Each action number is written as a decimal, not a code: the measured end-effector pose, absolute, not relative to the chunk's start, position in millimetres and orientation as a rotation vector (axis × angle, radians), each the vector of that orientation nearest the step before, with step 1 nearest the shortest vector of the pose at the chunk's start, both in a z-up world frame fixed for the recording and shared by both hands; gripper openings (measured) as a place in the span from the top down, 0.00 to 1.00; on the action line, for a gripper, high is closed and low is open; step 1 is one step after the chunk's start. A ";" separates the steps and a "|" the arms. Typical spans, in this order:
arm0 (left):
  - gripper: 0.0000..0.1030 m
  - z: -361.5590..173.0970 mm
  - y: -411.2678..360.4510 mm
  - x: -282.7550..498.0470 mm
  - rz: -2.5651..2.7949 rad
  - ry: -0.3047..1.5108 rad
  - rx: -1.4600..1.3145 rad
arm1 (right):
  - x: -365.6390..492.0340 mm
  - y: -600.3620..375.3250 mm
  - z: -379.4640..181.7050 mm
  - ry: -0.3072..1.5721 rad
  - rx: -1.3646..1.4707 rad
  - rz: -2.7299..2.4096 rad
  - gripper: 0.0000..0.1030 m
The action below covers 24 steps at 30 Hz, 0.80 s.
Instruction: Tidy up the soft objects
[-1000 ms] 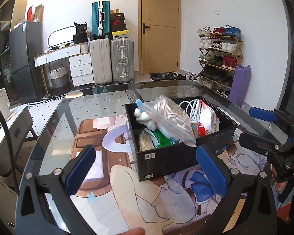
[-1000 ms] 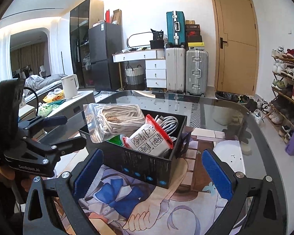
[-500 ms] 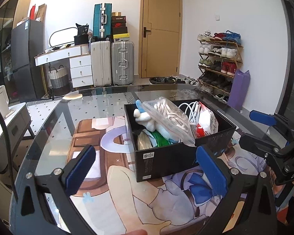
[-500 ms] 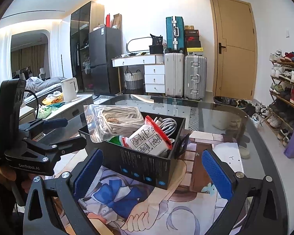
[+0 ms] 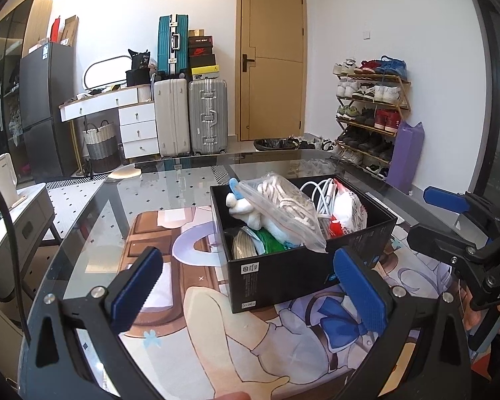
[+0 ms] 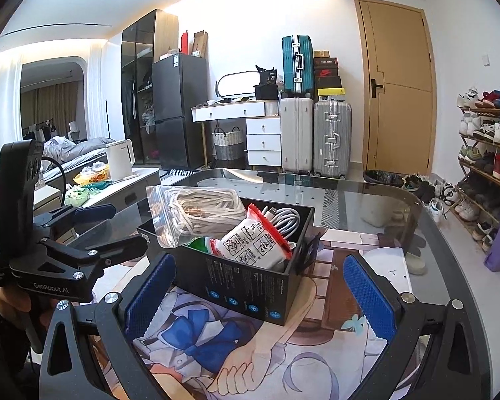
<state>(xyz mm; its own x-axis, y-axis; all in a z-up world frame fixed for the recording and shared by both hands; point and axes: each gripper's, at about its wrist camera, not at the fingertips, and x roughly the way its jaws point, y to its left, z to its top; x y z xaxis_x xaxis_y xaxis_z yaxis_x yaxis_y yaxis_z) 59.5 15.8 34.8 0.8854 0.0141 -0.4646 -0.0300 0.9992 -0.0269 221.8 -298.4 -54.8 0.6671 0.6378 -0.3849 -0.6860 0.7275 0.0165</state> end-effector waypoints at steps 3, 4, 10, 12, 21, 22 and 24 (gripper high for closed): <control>0.00 35.2 16.5 60.2 0.025 0.482 -0.042 | 222.0 -298.4 -54.4 0.381 -0.134 0.751 0.01; 0.00 35.2 16.7 60.4 0.025 0.483 -0.046 | 221.5 -298.2 -54.3 0.379 -0.134 0.752 0.01; 0.00 34.4 18.3 59.8 0.025 0.481 -0.052 | 225.7 -296.6 -52.7 0.382 -0.124 0.755 0.01; 0.00 34.1 18.4 60.2 0.025 0.483 -0.053 | 225.2 -296.5 -53.5 0.383 -0.119 0.755 0.01; 0.00 33.7 19.1 60.3 0.021 0.481 -0.056 | 225.6 -297.5 -53.0 0.378 -0.117 0.756 0.01; 0.00 33.7 19.0 60.3 0.022 0.481 -0.056 | 225.4 -297.6 -53.0 0.379 -0.116 0.757 0.01; 0.00 33.6 19.1 60.3 0.021 0.481 -0.056 | 225.1 -297.9 -53.1 0.380 -0.116 0.756 0.01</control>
